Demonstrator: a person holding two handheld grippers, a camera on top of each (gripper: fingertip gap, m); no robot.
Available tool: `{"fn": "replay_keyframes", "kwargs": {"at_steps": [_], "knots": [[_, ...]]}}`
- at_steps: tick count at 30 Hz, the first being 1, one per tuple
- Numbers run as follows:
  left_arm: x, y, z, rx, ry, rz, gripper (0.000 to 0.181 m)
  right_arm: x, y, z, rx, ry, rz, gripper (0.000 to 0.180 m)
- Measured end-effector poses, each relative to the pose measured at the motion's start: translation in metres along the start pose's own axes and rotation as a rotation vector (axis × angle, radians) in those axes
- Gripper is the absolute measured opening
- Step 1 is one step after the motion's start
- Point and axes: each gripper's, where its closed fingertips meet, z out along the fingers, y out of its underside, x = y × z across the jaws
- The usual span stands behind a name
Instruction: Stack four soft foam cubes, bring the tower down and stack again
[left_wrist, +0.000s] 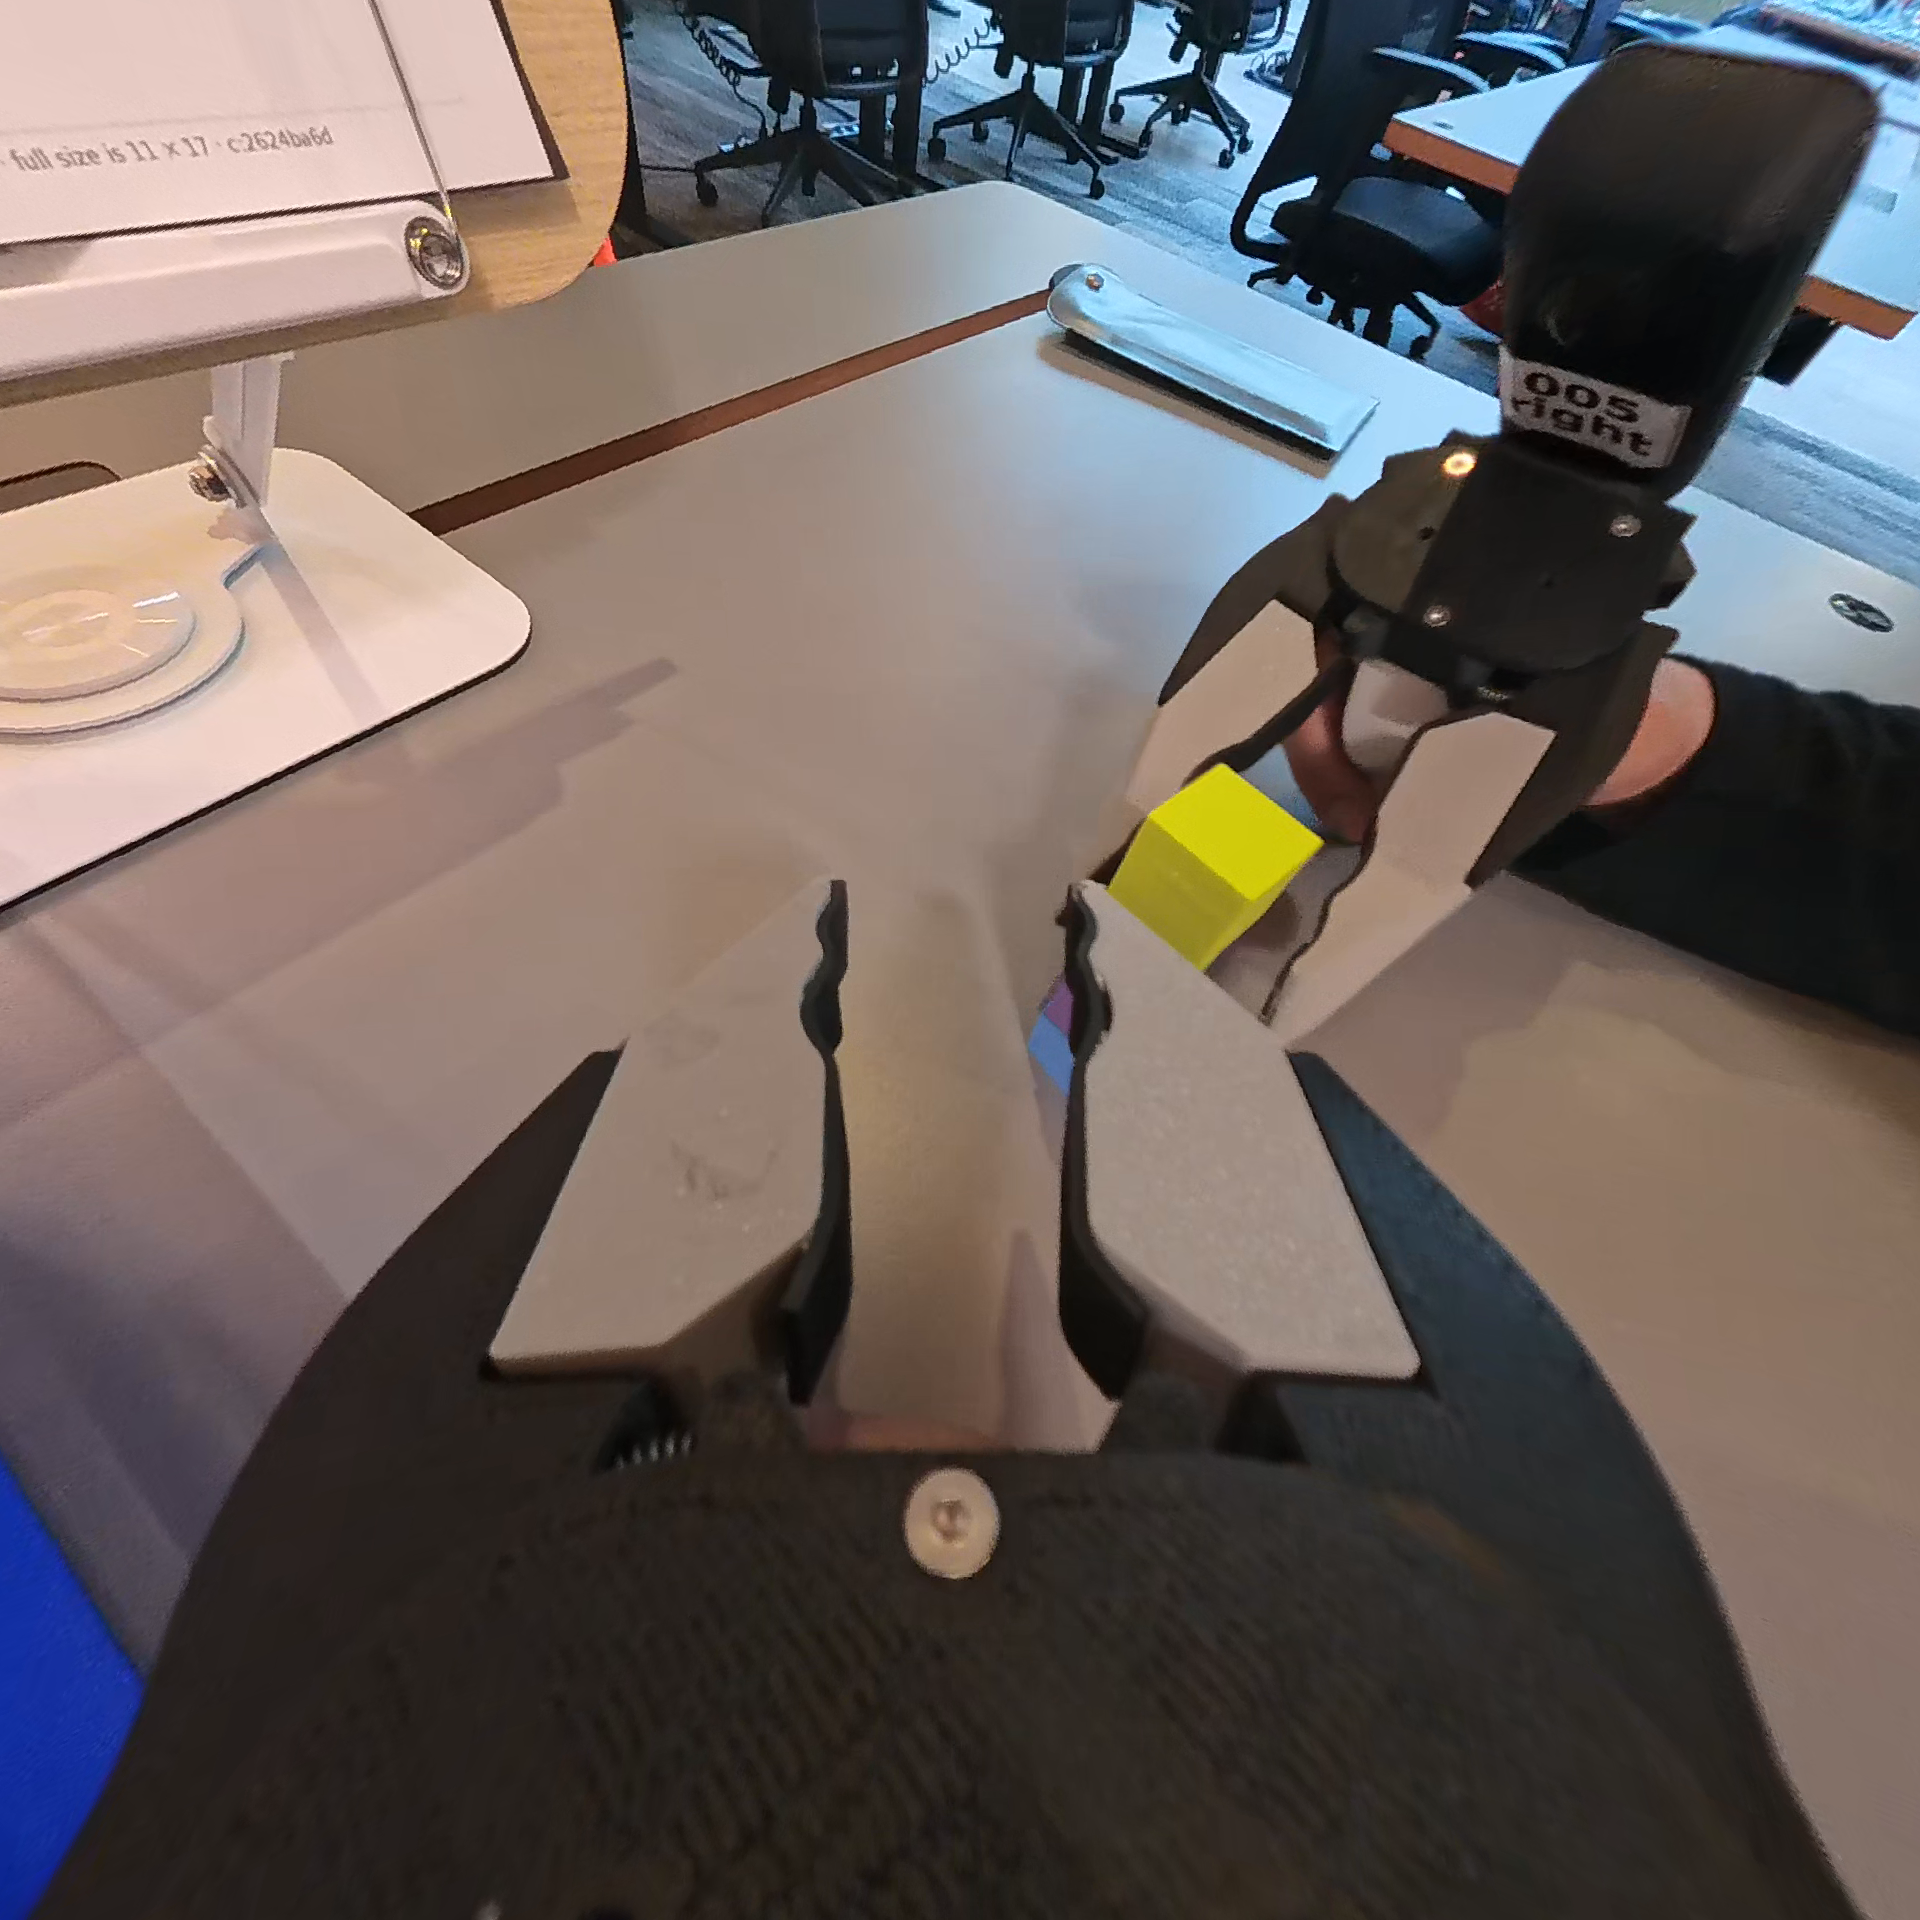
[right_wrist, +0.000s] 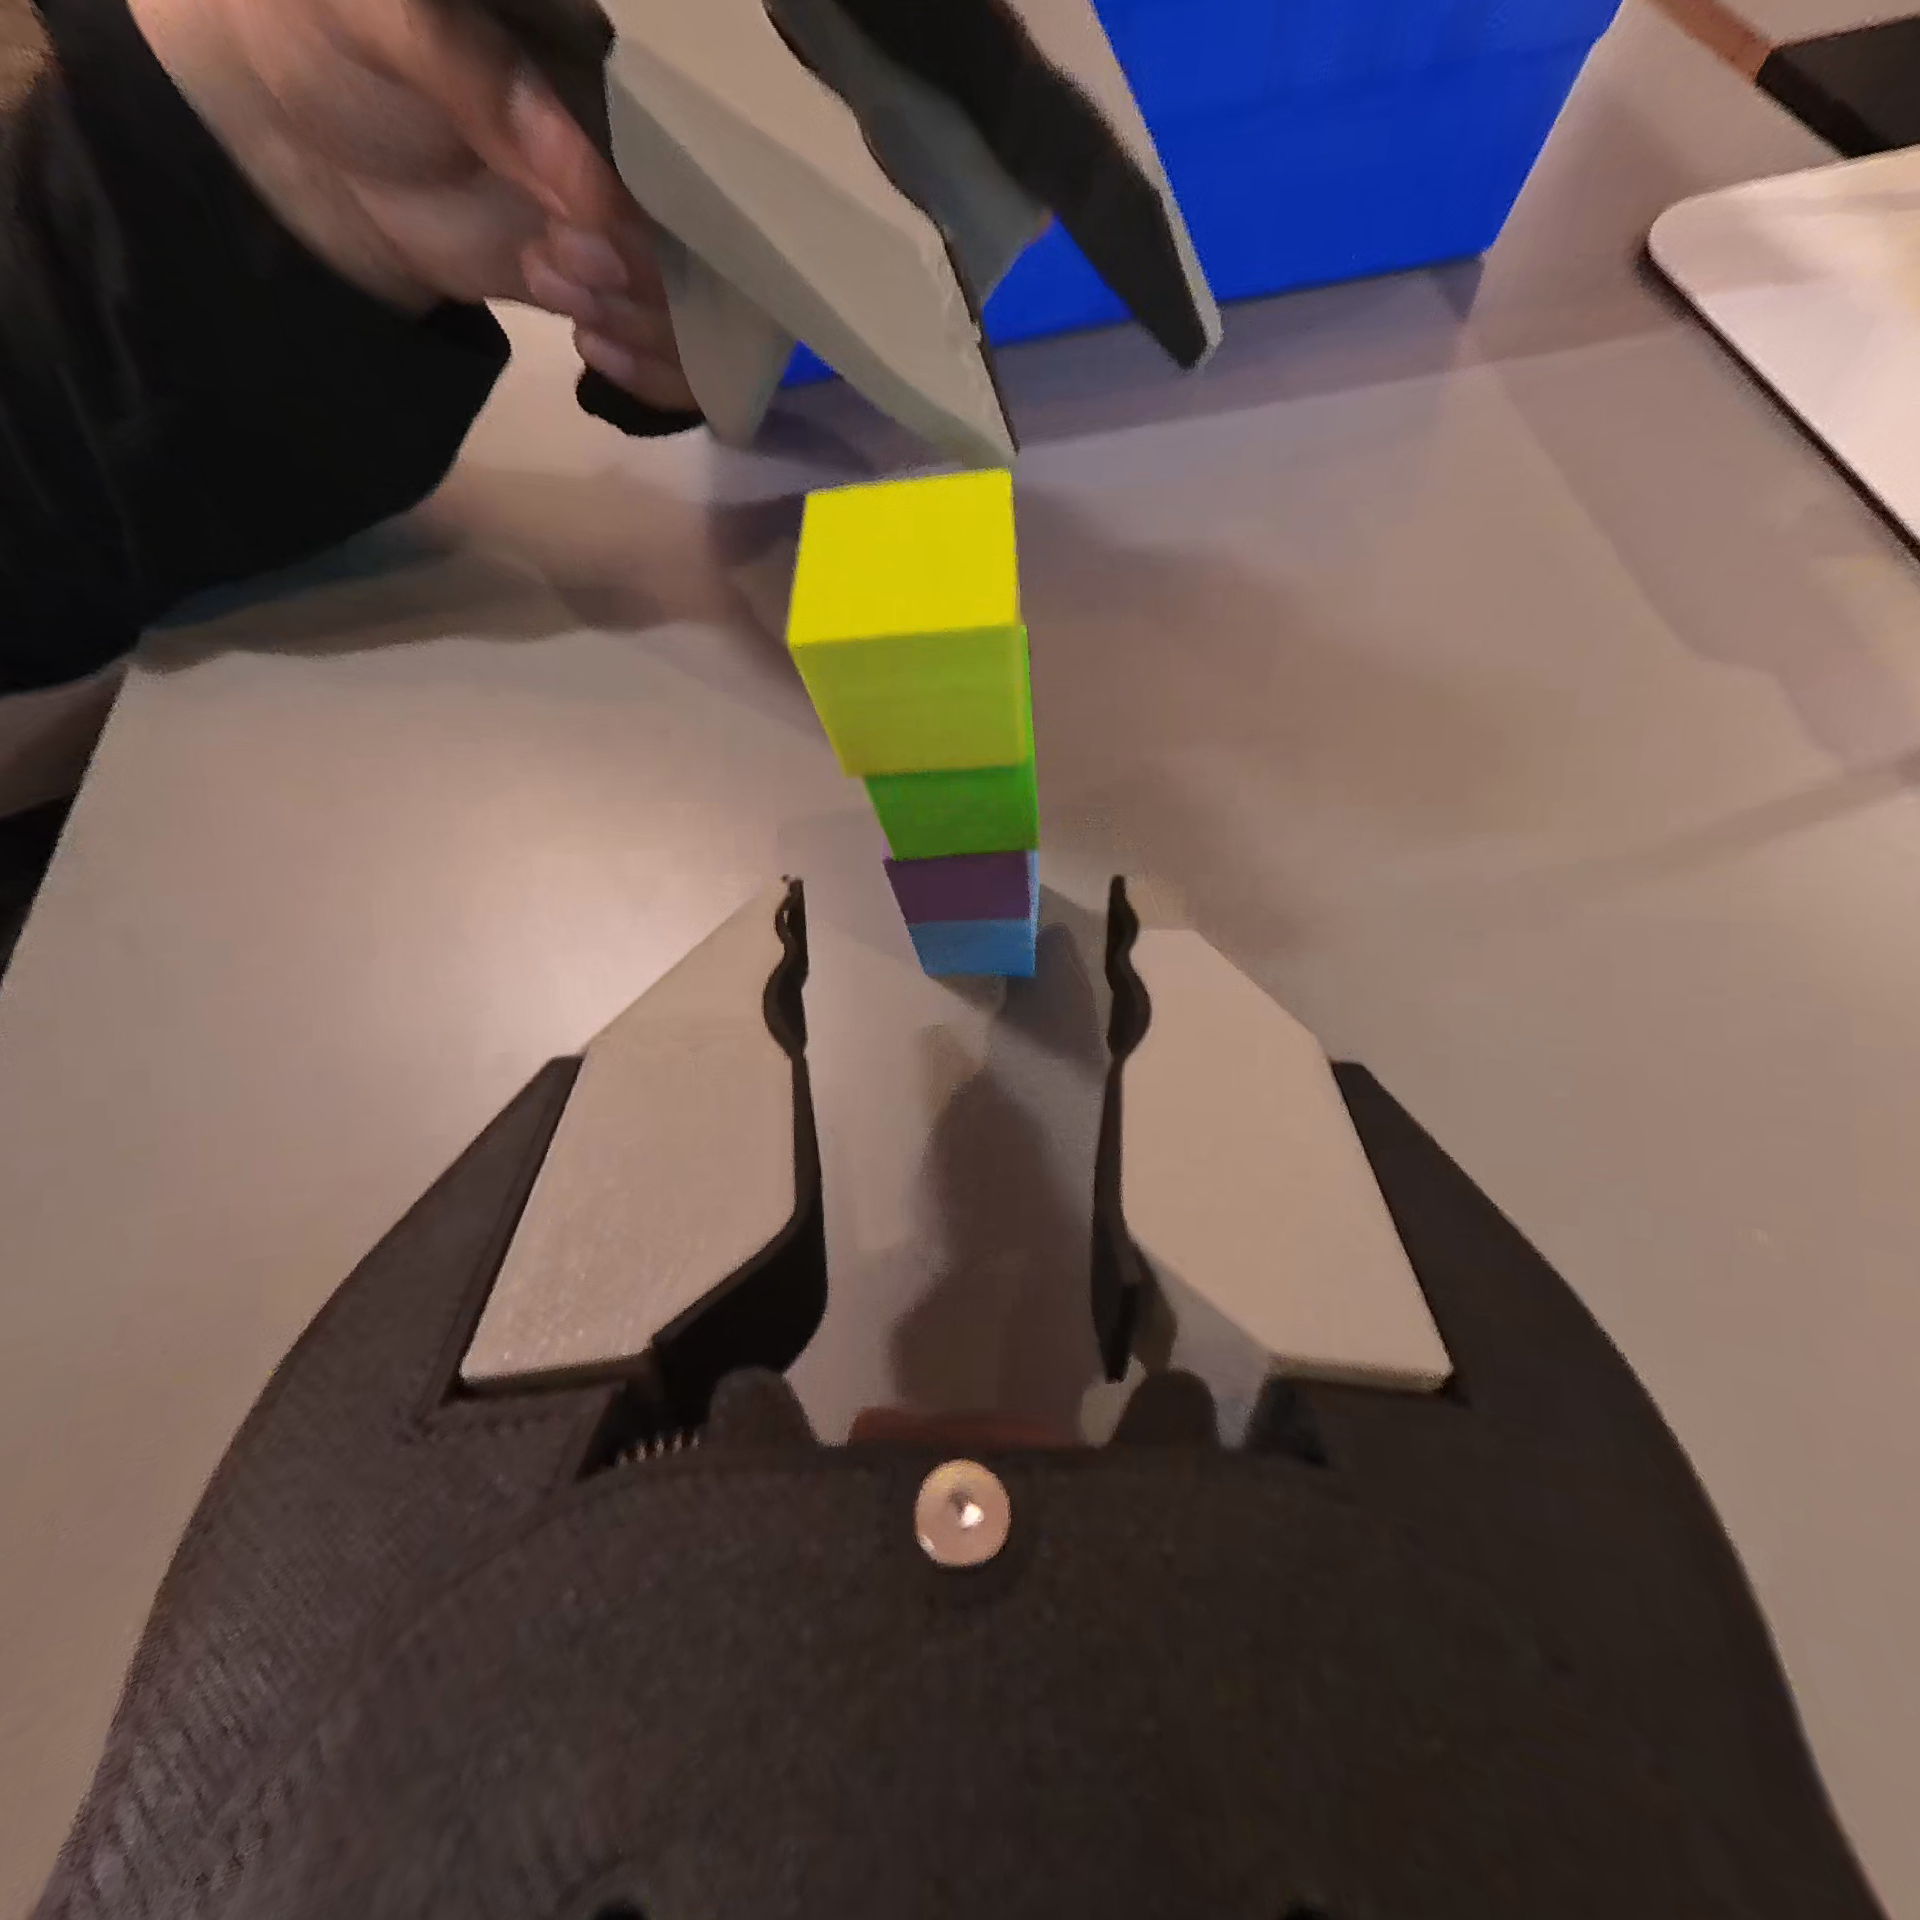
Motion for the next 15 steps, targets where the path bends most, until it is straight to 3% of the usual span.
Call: {"fn": "replay_keyframes", "kwargs": {"at_steps": [6,9,15], "knots": [[0.0,0.0,0.0,0.002,-0.001,0.001,0.04,0.011,-0.01,-0.023,0.065,0.005,0.041,0.048],[0.0,0.0,0.001,-0.002,-0.003,0.001,0.04,0.005,-0.021,-0.04,0.151,-0.031,0.003,0.0],[-0.004,0.002,0.002,-0.009,-0.021,0.0,0.04,-0.036,-0.048,-0.065,0.323,-0.255,-0.076,0.0]]}}
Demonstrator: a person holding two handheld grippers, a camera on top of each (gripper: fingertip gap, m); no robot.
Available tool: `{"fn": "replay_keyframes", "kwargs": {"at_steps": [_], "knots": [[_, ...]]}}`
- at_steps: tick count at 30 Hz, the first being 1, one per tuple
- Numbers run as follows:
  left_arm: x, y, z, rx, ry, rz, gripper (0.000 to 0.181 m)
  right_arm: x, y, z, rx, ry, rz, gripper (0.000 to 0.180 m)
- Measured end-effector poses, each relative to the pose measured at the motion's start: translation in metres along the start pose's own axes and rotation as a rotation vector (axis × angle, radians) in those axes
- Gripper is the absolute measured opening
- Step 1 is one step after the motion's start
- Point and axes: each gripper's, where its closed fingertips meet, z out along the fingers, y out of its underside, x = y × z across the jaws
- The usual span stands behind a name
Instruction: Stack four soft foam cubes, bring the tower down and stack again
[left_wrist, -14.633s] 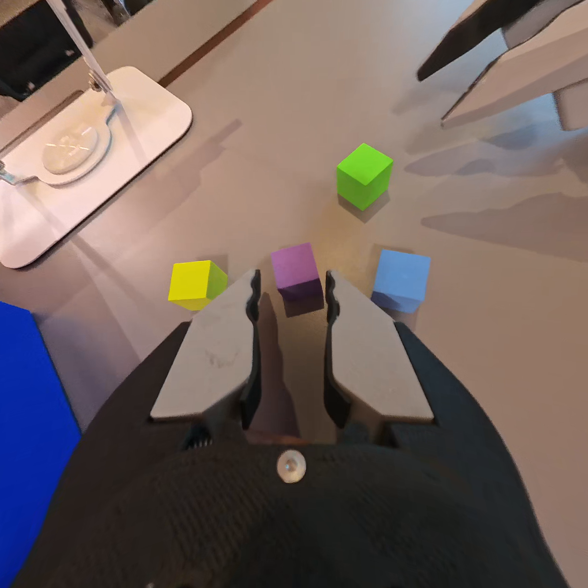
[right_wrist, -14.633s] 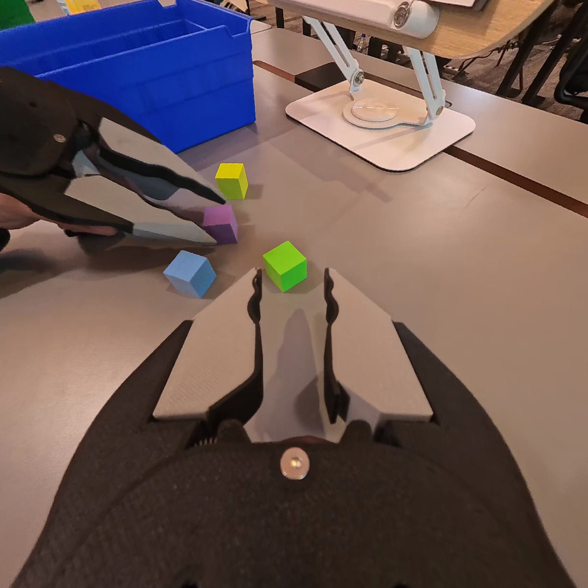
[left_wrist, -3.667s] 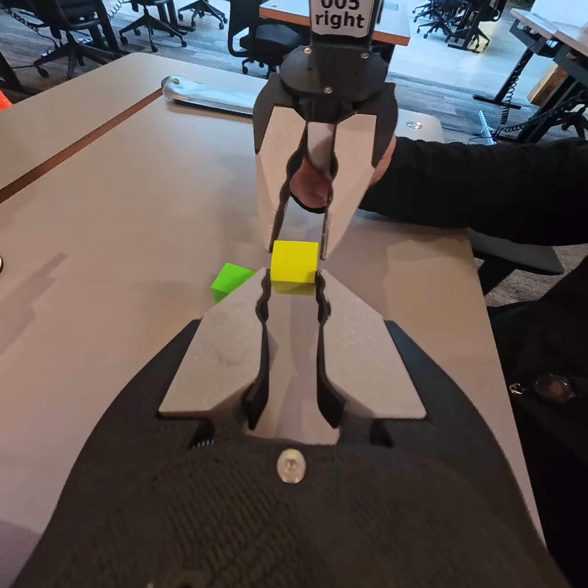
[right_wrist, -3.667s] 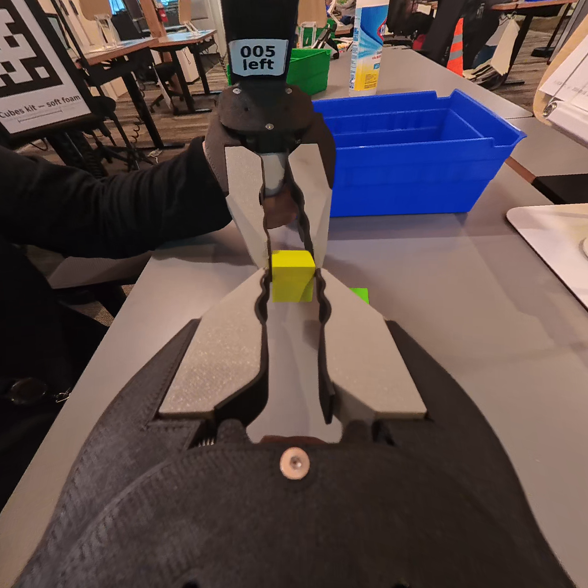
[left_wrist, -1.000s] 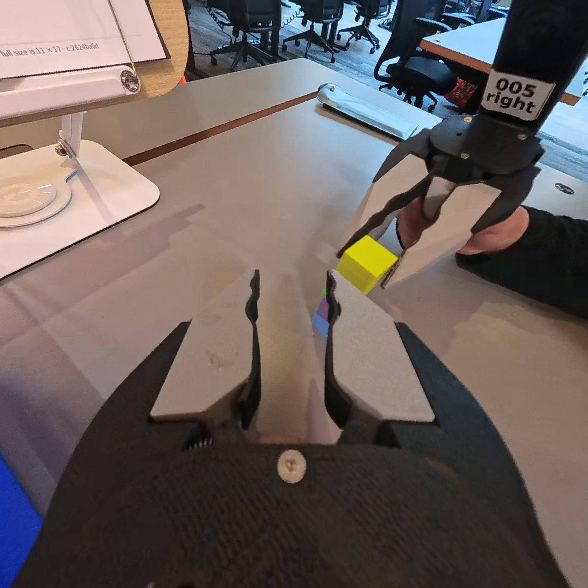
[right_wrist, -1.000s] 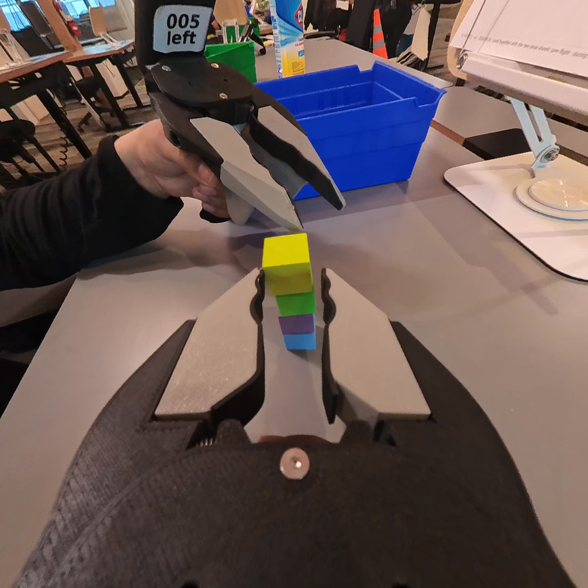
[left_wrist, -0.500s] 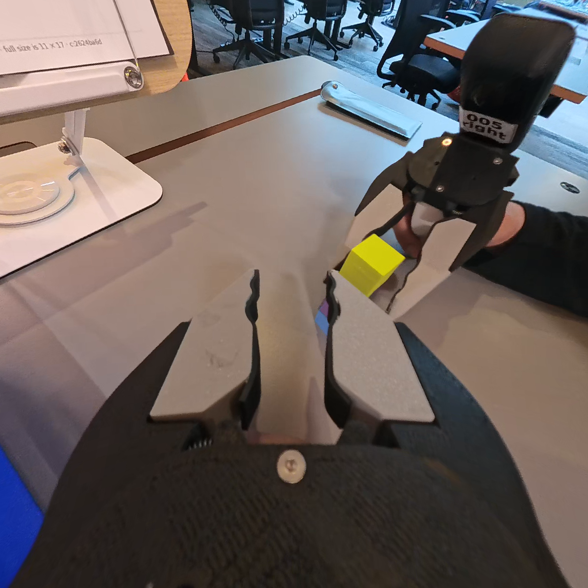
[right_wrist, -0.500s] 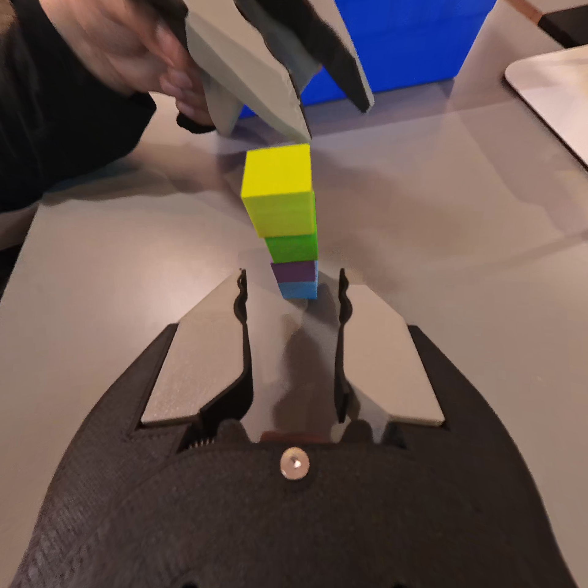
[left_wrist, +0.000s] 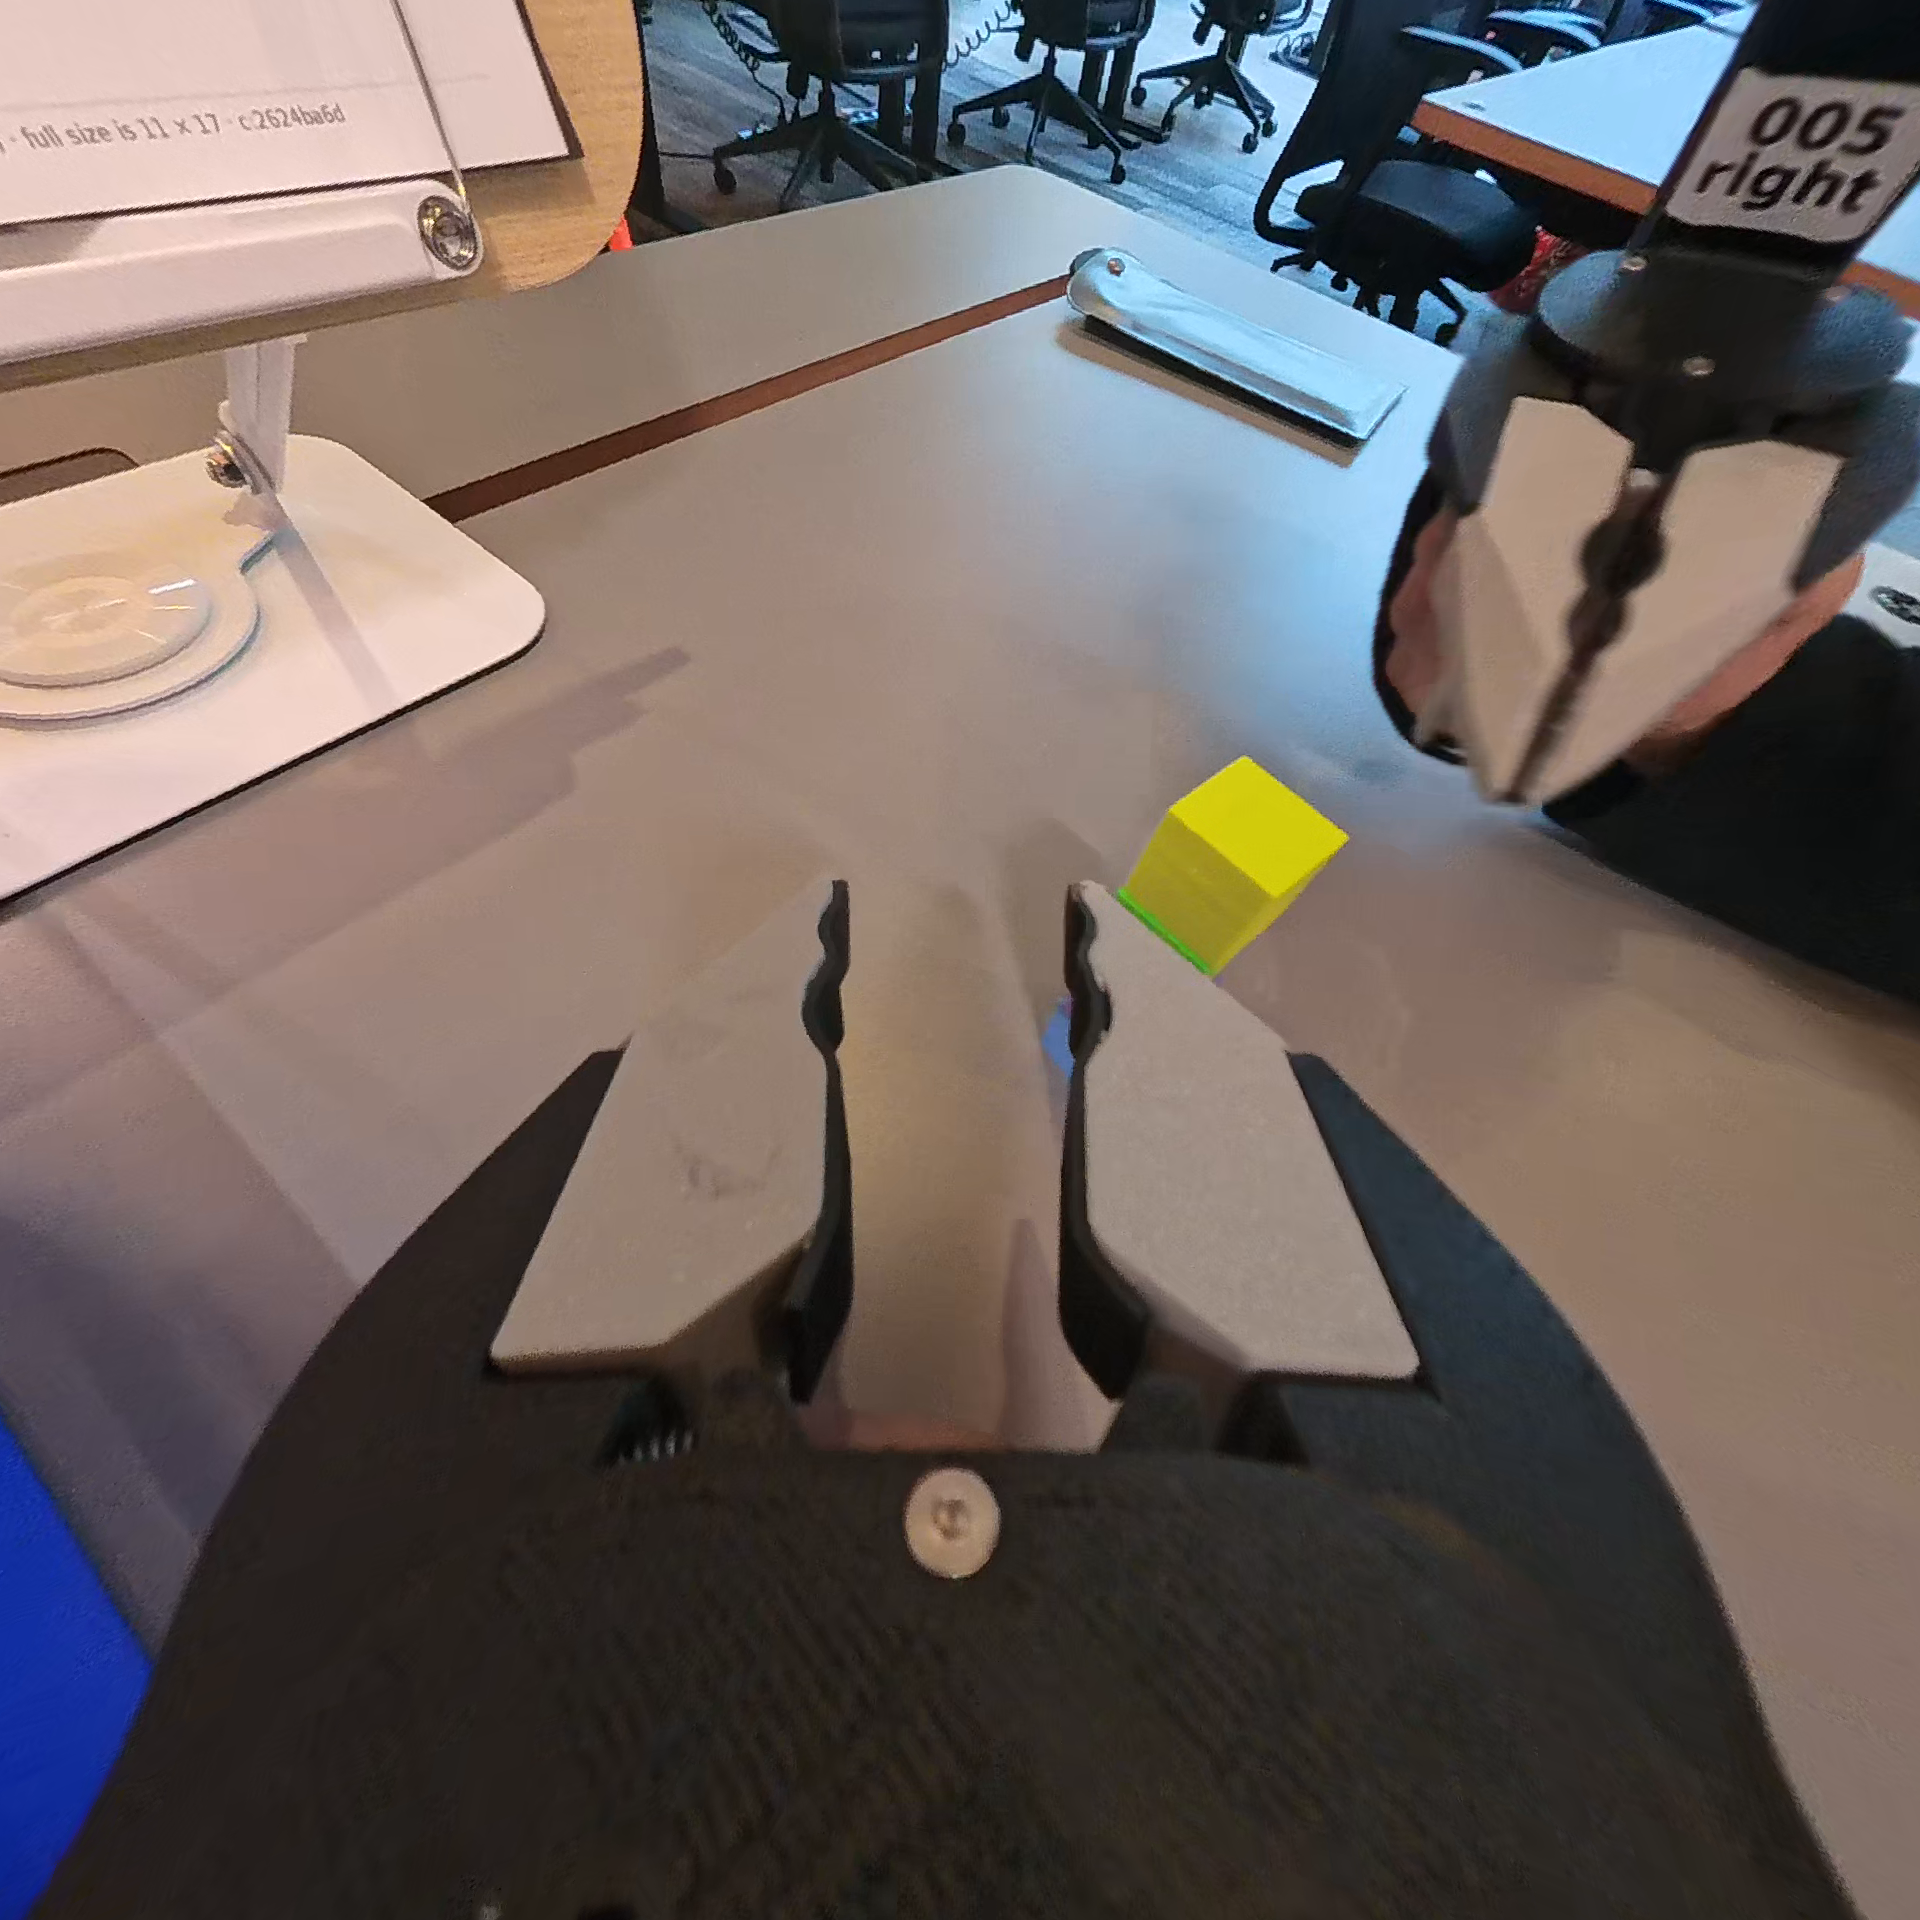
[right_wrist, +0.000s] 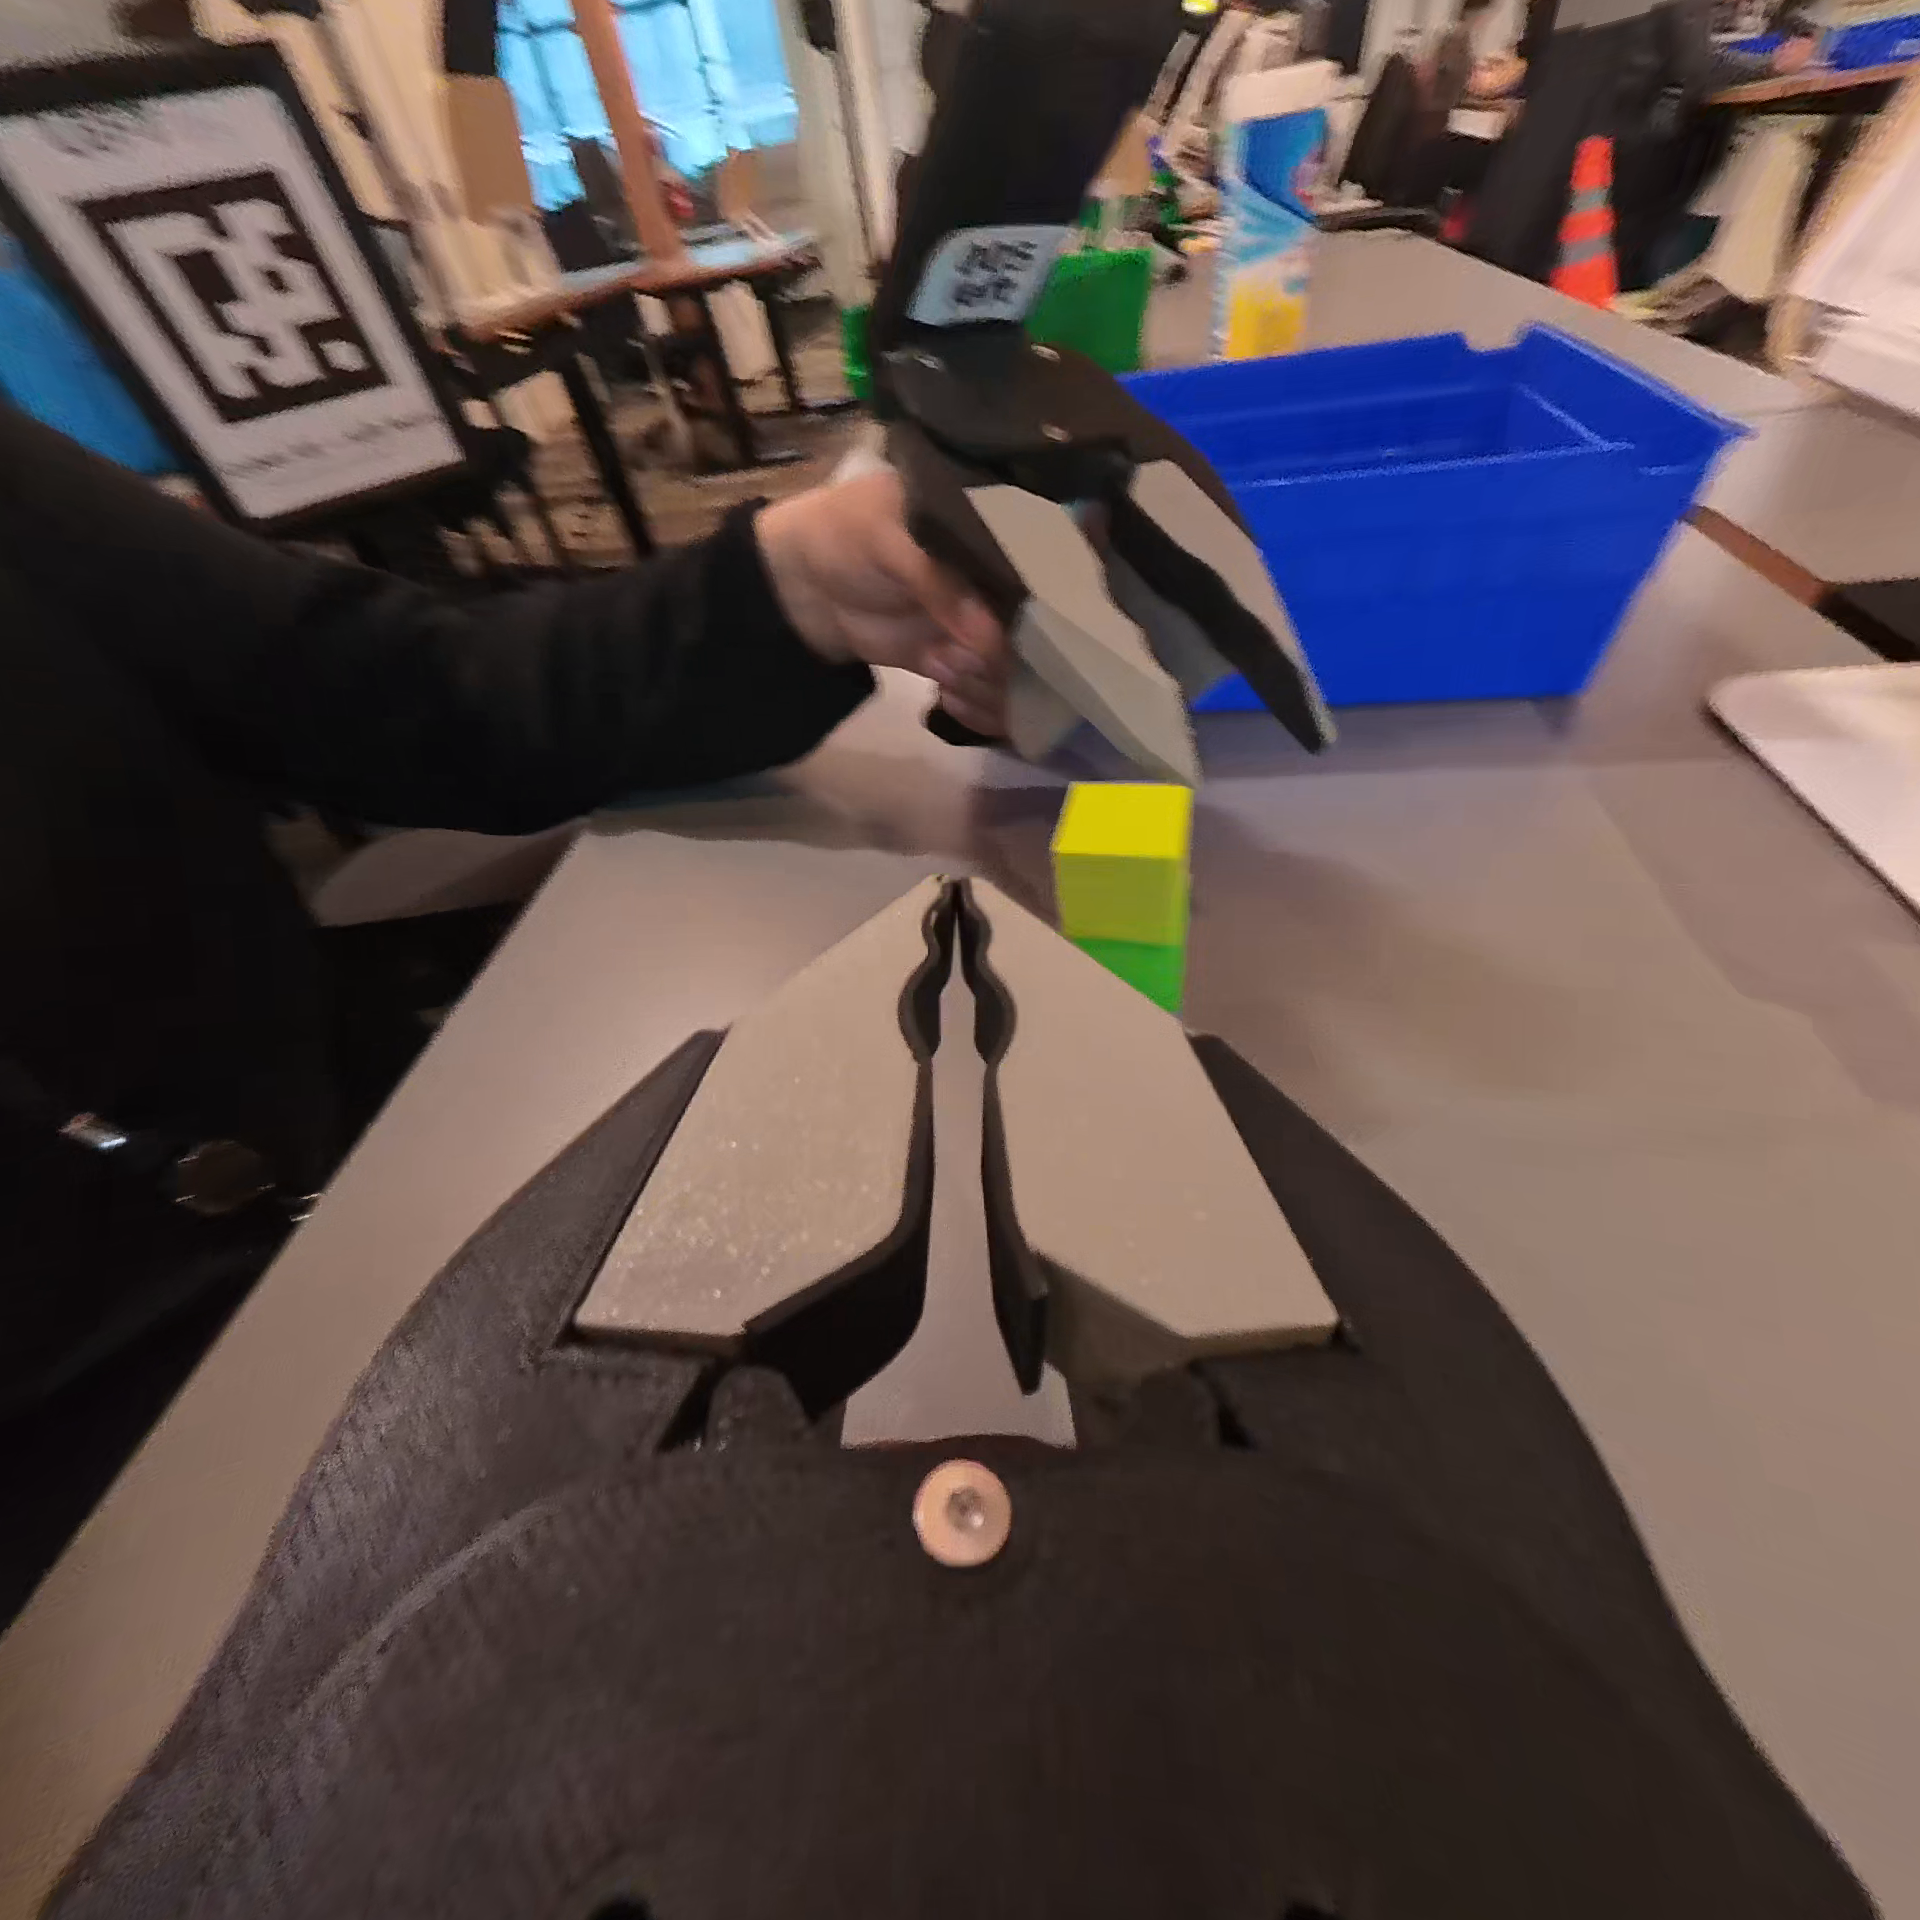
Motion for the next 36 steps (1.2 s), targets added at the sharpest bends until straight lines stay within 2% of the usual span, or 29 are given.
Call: {"fn": "replay_keyframes", "kwargs": {"at_steps": [3,13,22,25,29,34,36], "knots": [[-0.003,0.002,0.001,-0.006,-0.012,-0.004,0.04,-0.02,0.004,0.01,-0.032,-0.103,-0.014,0.0],[-0.018,0.008,0.006,-0.018,-0.071,-0.018,0.039,-0.038,0.045,0.059,-0.295,-0.049,-0.163,0.0],[-0.023,0.011,0.007,-0.028,-0.091,-0.018,0.04,-0.069,0.062,0.071,-0.356,-0.201,-0.138,0.0],[-0.023,0.011,0.007,-0.028,-0.092,-0.016,0.039,-0.05,0.063,0.073,-0.368,-0.094,-0.124,0.0],[-0.022,0.012,0.007,-0.032,-0.088,-0.016,0.04,0.017,0.054,0.061,-0.338,0.273,-0.113,0.0],[-0.021,0.016,0.009,-0.052,-0.088,-0.006,0.04,0.051,0.038,0.033,-0.241,0.441,-0.057,0.0],[-0.021,0.016,0.009,-0.054,-0.09,-0.003,0.039,0.055,0.034,0.028,-0.216,0.456,-0.05,0.0]]}}
